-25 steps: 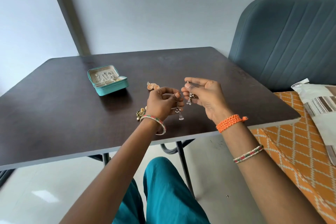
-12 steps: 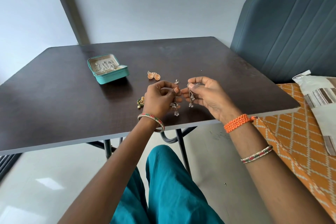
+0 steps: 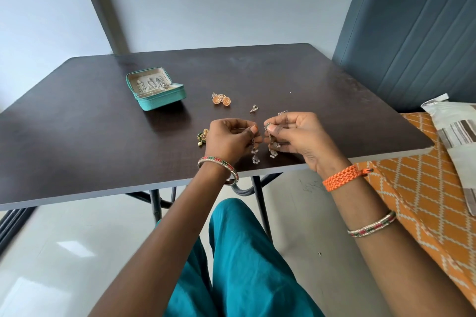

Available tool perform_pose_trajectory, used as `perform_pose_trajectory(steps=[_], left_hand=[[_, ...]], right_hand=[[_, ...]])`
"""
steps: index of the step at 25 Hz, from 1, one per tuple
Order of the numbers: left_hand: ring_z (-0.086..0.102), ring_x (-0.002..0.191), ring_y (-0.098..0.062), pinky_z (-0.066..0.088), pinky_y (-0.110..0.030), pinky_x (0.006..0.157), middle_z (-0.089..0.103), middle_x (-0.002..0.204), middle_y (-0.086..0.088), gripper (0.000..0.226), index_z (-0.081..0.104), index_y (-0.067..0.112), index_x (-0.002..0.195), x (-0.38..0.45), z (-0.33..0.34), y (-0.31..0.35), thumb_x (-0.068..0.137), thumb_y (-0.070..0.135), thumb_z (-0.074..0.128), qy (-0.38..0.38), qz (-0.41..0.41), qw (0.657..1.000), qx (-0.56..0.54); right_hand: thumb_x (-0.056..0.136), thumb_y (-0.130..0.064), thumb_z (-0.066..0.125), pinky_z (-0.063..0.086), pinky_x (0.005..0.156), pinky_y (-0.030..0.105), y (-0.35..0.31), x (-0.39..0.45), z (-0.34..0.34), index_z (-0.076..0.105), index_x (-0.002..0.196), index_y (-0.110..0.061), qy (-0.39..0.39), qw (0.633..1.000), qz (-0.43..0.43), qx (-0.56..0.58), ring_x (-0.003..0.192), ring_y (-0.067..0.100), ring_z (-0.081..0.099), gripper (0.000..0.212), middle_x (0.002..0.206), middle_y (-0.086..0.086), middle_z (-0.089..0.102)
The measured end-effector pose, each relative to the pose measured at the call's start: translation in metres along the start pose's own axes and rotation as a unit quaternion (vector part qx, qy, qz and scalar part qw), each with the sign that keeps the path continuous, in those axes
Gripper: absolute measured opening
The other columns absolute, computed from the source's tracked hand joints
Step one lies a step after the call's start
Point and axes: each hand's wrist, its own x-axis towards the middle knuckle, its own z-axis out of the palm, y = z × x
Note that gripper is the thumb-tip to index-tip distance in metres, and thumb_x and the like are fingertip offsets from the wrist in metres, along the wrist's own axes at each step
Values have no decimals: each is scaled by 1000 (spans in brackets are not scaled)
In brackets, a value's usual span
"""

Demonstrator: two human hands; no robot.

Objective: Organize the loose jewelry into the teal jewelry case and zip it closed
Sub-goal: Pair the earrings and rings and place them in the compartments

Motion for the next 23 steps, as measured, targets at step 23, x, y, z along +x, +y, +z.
perform_pose_trajectory(steps=[23], left_hand=[[61, 89, -30, 40, -26, 69, 70, 86, -11, 9, 73, 15, 79, 39, 4, -4, 80, 11, 65, 134, 122, 909, 375]], right_hand=[[75, -21, 77, 48, 64, 27, 22, 71, 2, 73, 69, -26, 13, 955, -66, -288, 61, 5, 55, 8, 58, -12, 62]])
